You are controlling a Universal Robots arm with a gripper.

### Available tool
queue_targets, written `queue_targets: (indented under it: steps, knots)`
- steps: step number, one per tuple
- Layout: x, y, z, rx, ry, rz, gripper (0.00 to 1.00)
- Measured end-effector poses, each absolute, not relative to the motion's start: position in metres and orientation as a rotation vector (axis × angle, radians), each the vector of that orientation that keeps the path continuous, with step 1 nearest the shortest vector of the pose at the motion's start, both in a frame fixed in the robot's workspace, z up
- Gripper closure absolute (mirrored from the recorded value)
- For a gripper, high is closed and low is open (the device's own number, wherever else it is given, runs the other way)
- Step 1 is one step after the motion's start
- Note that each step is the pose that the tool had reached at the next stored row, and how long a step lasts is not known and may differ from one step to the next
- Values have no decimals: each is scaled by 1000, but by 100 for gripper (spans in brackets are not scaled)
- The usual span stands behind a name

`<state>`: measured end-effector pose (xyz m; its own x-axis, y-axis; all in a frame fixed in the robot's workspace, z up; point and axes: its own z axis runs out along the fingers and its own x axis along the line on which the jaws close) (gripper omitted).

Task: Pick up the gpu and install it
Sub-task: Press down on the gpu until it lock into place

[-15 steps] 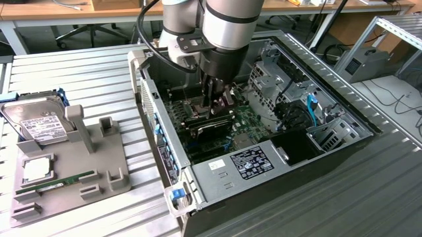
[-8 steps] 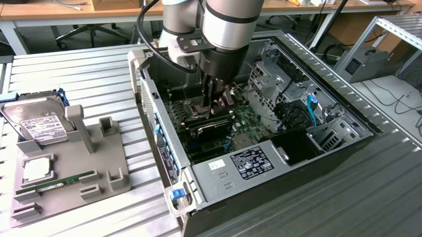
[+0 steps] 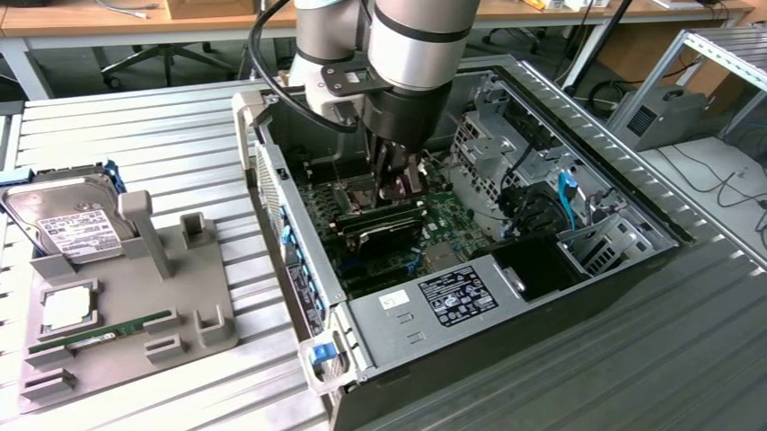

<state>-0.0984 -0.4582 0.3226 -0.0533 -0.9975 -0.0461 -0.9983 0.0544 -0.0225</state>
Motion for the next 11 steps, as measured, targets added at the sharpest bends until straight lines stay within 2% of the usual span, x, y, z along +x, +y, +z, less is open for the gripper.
queue_targets:
  steps: [1, 11]
  knots:
    - [-98, -458, 323, -2127, 2245, 24, 89]
    - [-98, -458, 315, -2127, 2245, 24, 89]
